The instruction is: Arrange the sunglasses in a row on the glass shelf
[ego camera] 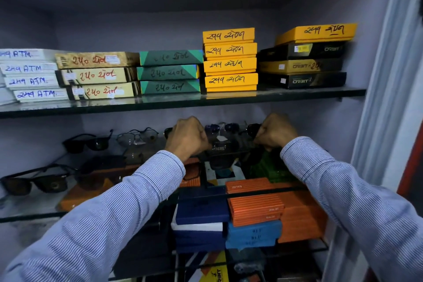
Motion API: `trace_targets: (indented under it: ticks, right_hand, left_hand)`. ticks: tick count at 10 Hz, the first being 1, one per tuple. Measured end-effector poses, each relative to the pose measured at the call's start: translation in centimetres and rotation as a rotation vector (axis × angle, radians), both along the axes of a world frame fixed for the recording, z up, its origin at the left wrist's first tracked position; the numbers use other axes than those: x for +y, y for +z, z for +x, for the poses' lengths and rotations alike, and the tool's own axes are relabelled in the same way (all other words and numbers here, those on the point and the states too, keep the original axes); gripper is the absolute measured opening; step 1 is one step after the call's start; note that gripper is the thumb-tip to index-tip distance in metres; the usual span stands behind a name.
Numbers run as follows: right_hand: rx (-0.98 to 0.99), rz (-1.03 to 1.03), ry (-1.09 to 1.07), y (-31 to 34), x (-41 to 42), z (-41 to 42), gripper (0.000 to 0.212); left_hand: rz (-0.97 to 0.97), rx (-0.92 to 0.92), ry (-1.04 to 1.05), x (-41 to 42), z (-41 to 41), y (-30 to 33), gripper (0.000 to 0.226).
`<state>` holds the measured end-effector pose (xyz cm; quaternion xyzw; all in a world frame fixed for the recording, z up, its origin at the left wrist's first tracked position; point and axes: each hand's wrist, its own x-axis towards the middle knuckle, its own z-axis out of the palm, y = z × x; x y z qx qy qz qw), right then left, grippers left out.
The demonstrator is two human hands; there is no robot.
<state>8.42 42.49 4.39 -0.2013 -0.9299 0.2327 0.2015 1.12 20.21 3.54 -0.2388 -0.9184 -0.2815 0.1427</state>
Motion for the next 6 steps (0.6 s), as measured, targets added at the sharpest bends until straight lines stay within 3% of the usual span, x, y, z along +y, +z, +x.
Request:
trace_targets:
  ticks: [2, 4, 5, 6]
  right_hand:
    - [-0.054, 0.038, 0.017, -1.0, 0.2, -0.7, 0.02]
    - [-0.044, 0.18, 0.052, -1.8, -0.3, -0.3, 0.024]
    - [-0.014, 0.182, 0.028, -1.2, -1.2, 1.1, 0.03]
    - [0.166, 0.127, -0.032, -0.4, -2.4, 5.6, 0.027]
  left_hand:
    - [-0.125, 0.004, 0.033, 0.7, -0.2, -0.6, 0.025]
    - [-0.186, 0.035, 0.033, 0.7, 0.0, -1.4, 0.021]
    - [-0.208, 0.125, 0.061, 0.0, 1.7, -0.5, 0.026]
    - [-0.163, 0.361, 0.093, -1.3, 5.4, 0.2, 0.024]
